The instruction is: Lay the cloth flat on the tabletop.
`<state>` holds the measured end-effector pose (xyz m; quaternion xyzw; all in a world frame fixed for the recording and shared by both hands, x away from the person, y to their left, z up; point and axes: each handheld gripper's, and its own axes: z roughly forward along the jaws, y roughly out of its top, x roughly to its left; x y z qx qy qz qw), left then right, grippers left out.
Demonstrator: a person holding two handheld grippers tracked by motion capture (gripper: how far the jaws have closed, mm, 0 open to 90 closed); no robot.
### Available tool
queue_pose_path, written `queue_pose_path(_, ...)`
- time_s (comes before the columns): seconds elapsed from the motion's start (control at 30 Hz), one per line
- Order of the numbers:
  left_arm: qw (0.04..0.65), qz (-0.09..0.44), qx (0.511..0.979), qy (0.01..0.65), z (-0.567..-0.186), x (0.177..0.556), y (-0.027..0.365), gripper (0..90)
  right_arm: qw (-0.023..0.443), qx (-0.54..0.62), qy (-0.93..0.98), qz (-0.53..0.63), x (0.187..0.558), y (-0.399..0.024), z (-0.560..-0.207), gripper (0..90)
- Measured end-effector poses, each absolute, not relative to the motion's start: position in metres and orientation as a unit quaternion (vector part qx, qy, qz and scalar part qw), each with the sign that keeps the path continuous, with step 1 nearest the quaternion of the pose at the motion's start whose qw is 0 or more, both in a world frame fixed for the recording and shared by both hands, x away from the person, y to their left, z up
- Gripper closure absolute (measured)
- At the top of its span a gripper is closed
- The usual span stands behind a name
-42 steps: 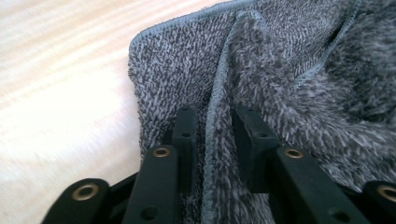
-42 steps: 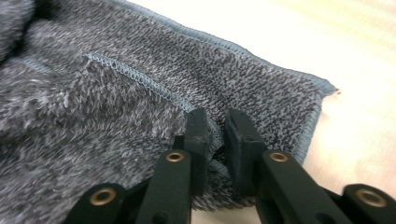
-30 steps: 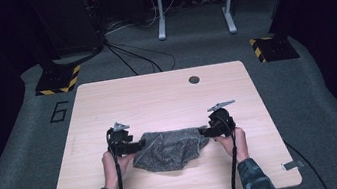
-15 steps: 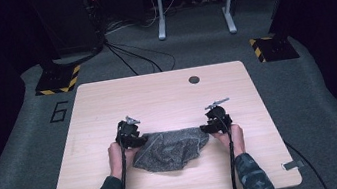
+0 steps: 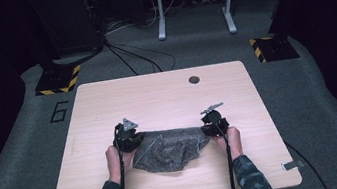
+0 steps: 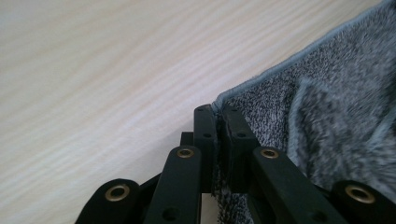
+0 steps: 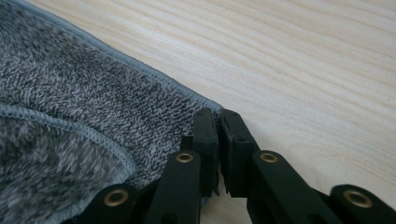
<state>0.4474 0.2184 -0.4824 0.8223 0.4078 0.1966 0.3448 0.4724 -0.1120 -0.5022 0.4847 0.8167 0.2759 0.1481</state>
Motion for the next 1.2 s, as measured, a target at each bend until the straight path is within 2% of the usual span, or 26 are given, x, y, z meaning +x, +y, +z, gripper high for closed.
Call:
queue_pose_path(0.07, 0.361, 0.18, 0.82, 0.406, -0.474, 0.444, 0.218, 79.6, 0.151, 0.484, 0.814, 0.282, 0.468, -0.113, -0.501, 86.6)
queue_pose_path(0.17, 0.363, 0.169, 0.818, 0.413, -0.47, 0.445, 0.223, 66.5, 0.162, 0.49, 0.809, 0.281, 0.464, -0.117, -0.497, 86.8)
queue_pose_path(0.27, 0.352, 0.166, 0.814, 0.431, -0.476, 0.452, 0.228, 63.9, 0.167, 0.494, 0.808, 0.273, 0.462, -0.123, -0.496, 86.8)
queue_pose_path(0.57, 0.316, 0.145, 0.828, 0.441, -0.503, 0.478, 0.222, 63.8, 0.168, 0.492, 0.815, 0.255, 0.467, -0.124, -0.502, 86.6)
queue_pose_path(0.77, 0.322, 0.144, 0.834, 0.424, -0.502, 0.475, 0.206, 59.6, 0.167, 0.489, 0.816, 0.259, 0.468, -0.124, -0.503, 86.4)
queue_pose_path(1.0, 0.294, 0.163, 0.851, 0.404, -0.505, 0.473, 0.187, 58.0, 0.168, 0.489, 0.816, 0.259, 0.468, -0.124, -0.503, 86.4)
queue_pose_path(1.1, 0.295, 0.166, 0.853, 0.398, -0.506, 0.473, 0.181, 59.6, 0.166, 0.49, 0.814, 0.263, 0.468, -0.124, -0.503, 86.5)
queue_pose_path(1.2, 0.297, 0.162, 0.862, 0.378, -0.506, 0.472, 0.176, 70.2, 0.165, 0.488, 0.814, 0.267, 0.469, -0.124, -0.504, 86.7)
